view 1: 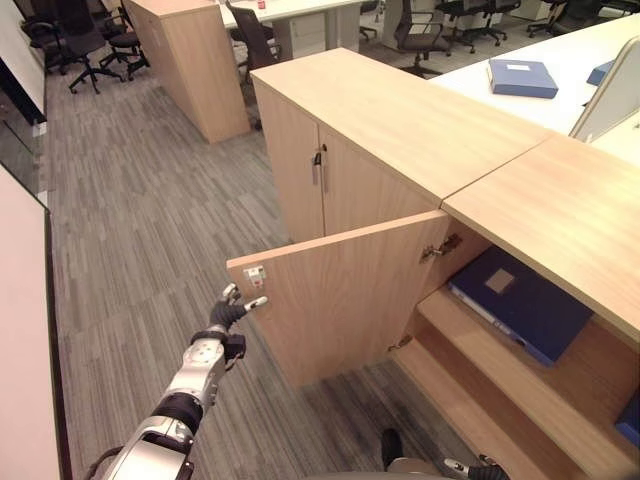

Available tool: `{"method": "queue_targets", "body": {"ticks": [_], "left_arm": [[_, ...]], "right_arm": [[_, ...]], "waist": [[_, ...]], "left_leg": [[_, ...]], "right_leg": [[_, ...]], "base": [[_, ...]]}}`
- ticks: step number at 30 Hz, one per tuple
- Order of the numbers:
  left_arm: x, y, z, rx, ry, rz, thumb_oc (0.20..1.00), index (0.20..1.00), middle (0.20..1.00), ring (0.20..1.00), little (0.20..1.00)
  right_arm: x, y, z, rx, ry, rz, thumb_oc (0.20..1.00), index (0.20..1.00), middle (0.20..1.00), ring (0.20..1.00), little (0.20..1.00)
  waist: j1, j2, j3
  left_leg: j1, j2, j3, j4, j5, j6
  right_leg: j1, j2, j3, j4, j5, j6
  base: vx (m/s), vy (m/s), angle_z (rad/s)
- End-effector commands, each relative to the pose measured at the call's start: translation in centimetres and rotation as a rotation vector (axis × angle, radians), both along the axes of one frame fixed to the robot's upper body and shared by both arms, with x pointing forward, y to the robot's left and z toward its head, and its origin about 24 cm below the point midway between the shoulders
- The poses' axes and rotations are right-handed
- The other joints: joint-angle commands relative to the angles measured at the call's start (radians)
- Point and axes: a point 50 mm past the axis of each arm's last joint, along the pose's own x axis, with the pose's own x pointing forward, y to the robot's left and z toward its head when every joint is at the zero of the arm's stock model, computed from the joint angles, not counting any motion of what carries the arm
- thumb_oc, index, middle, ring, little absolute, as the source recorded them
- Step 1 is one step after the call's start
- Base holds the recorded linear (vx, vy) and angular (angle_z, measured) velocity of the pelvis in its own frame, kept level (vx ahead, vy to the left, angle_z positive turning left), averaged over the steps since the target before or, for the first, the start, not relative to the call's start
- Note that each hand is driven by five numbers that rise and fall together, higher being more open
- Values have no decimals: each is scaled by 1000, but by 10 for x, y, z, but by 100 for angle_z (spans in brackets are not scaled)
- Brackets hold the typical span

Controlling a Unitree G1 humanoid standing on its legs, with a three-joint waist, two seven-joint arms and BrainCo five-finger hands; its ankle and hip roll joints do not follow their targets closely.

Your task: Put the empty folder in the office cabinet

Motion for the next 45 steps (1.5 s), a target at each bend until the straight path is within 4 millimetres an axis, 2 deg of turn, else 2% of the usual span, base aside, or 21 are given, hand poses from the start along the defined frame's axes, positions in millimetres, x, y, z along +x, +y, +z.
{"method": "queue_targets", "body": {"ticks": [1,7,13,19,20,24,25,26,30,31,32,34,35,36,38,40,41,42,45], "left_arm": [[25,8,29,46,-111,-11,1000,1000,1000,1000,1000],[19,-9,22,-9,-106,-78,1000,1000,1000,1000,1000],[11,-30,33,-79,-171,-232,1000,1000,1000,1000,1000],[0,-31,40,-82,-196,-325,1000,1000,1000,1000,1000],[-5,-29,43,-37,-199,-385,1000,1000,1000,1000,1000],[-14,-20,38,-3,-159,-422,1000,1000,1000,1000,1000],[-17,-15,36,6,-146,-422,1000,1000,1000,1000,1000],[-17,-15,36,6,-146,-422,1000,1000,1000,1000,1000],[-21,-9,39,8,-162,-411,1000,1000,1000,1000,1000],[-22,-8,40,7,-164,-409,1000,1000,1000,1000,1000],[-27,-5,43,11,-169,-419,1000,1000,1000,1000,1000],[-35,1,47,12,-177,-424,1000,1000,1000,1000,1000],[-41,6,46,12,-167,-419,1000,1000,1000,1000,1000],[-44,10,46,11,-160,-418,1000,1000,1000,1000,1000],[-54,18,42,11,-135,-402,1000,1000,1000,1000,1000],[-59,19,40,0,-126,-397,1000,1000,1000,1000,1000],[-62,20,37,-7,-119,-389,1000,1000,1000,1000,1000],[-66,21,35,-25,-117,-363,1000,1000,1000,1000,1000],[-68,21,30,-44,-103,-347,1000,1000,1000,1000,1000]], "right_arm": [[10,-6,3,-26,-8,18,1000,1000,1000,1000,1000],[16,-7,4,-23,-16,21,1000,1000,1000,1000,1000],[24,-7,5,-11,-30,25,1000,1000,1000,1000,1000],[28,-8,7,-4,-43,21,1000,1000,1000,1000,1000],[28,-10,7,-2,-49,8,1000,1000,1000,1000,1000],[30,-11,9,8,-69,-16,1000,1000,1000,1000,1000],[40,-12,12,9,-102,-27,1000,1000,1000,1000,1000],[40,-12,12,9,-102,-27,1000,1000,1000,1000,1000],[64,-8,19,16,-179,-18,1000,1000,1000,1000,1000],[65,-6,19,22,-184,-17,1000,1000,1000,1000,1000],[67,-2,18,29,-185,-11,1000,1000,1000,1000,1000],[66,0,17,31,-175,2,1000,1000,1000,1000,1000],[64,1,16,32,-166,10,1000,1000,1000,1000,1000],[63,2,15,34,-159,13,1000,1000,1000,1000,1000],[58,1,13,31,-131,18,1000,1000,1000,1000,1000],[51,-1,11,27,-108,11,1000,1000,1000,1000,1000],[47,-3,10,21,-95,12,1000,1000,1000,1000,1000],[47,-8,12,2,-86,33,1000,1000,1000,1000,1000],[46,-9,12,-6,-79,59,1000,1000,1000,1000,1000]], "waist": [[-27,4,26],[-18,1,31],[0,1,39],[12,-1,46],[15,0,48],[16,0,52],[14,0,71],[15,0,69],[16,5,106],[25,11,114],[60,32,129],[88,34,123],[98,26,118],[108,19,106],[132,2,97],[137,1,85],[134,7,83],[123,28,85],[111,43,87]], "left_leg": [[-37,27,2,3,-1,-65],[-42,25,-3,3,1,-62],[-49,22,-15,3,4,-58],[-52,18,-17,3,2,-53],[-56,15,-16,3,3,-51],[-67,10,-10,3,5,-49],[-86,7,0,3,7,-45],[-88,7,2,3,7,-45],[-153,28,78,12,29,-37],[-159,38,100,17,35,-36],[-173,62,159,41,43,-29],[-186,75,220,60,51,-18],[-185,76,248,64,51,-12],[-176,70,254,61,34,-16],[-179,68,286,73,37,-17],[-187,64,300,86,43,-25],[-184,68,302,89,47,-29],[-182,82,308,89,63,-48],[-178,96,308,88,78,-65]], "right_leg": [[160,-59,-16,19,-150,99],[158,-59,-20,23,-151,98],[154,-64,-29,39,-154,97],[146,-70,-35,50,-152,101],[140,-74,-34,56,-150,105],[123,-83,-31,65,-145,112],[87,-88,-27,75,-132,122],[84,-88,-25,76,-132,122],[-37,-94,-31,156,-97,146],[-48,-103,-60,190,-107,145],[-22,-146,-209,290,-178,118],[23,-179,-318,360,-209,88],[40,-193,-332,383,-213,87],[66,-196,-325,394,-226,109],[116,-194,-334,323,-208,117],[154,-165,-320,228,-227,119],[165,-152,-310,198,-230,117],[169,-128,-287,144,-231,112],[184,-102,-270,94,-233,100]], "base": [[0,0,0],[0,0,0],[-6,12,3],[-1,20,2],[-4,45,0],[-36,52,-2],[-109,51,-8],[-192,46,-17],[-213,12,-65],[-261,64,-140],[-247,86,-129],[-179,51,-99],[-31,-10,-98],[-11,-47,-106],[-34,-92,-108],[-24,-126,-106],[9,-172,-116],[5,-123,-83],[-34,-130,-33]]}}
